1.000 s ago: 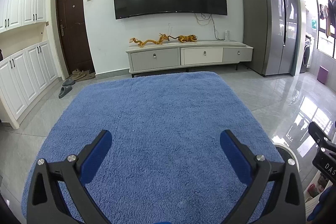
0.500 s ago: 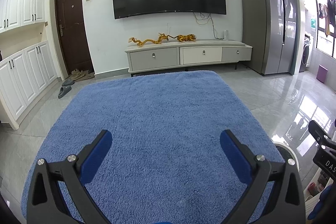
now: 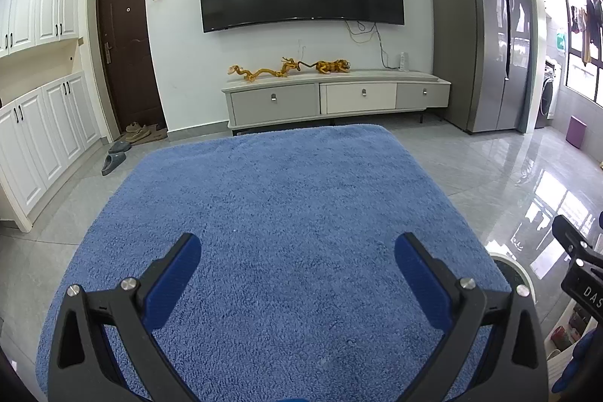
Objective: Collect trash
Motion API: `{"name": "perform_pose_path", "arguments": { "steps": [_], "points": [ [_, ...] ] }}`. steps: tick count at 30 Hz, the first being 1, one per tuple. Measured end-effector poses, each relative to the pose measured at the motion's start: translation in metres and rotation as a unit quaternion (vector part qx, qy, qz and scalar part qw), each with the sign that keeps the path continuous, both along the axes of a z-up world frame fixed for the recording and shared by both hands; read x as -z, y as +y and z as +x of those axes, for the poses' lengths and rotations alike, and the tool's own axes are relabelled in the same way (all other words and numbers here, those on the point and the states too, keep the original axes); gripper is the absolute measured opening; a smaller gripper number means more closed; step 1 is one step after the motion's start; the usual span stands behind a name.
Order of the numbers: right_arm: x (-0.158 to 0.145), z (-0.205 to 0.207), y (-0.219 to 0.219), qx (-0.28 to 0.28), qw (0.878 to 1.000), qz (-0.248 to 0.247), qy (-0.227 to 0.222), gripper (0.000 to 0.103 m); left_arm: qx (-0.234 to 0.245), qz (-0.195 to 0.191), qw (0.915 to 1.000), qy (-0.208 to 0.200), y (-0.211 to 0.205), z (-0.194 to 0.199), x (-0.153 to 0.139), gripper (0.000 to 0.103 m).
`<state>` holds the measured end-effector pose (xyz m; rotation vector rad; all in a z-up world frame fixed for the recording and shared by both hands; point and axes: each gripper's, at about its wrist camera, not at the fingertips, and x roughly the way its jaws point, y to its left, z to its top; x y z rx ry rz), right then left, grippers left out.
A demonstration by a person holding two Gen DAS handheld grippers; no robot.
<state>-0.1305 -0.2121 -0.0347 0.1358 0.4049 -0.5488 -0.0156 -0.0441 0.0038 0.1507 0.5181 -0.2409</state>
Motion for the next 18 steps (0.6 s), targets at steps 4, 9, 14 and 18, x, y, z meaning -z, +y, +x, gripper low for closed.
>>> {"name": "perform_pose_path", "arguments": {
  "steps": [4,9,14,18],
  "points": [
    [0.0016,-0.0012,0.0001,0.001,1.000,0.002,0.001,0.103,0.003,0.001,1.0000,0.001,0.0000,-0.0011,0.0010,0.103],
    [0.0013,-0.0014,-0.0005,0.001,1.000,0.002,0.001,0.103,0.007,0.001,1.0000,0.000,0.0004,-0.0021,0.0017,0.103],
    [0.0022,-0.0015,-0.0004,0.002,1.000,0.003,0.000,0.103,0.007,-0.001,1.0000,-0.003,0.0007,-0.0038,0.0013,0.103],
    [0.0024,-0.0025,-0.0001,0.002,1.000,0.002,-0.001,0.103,0.007,-0.003,1.0000,-0.006,0.0022,-0.0066,0.0001,0.103]
  ]
}}
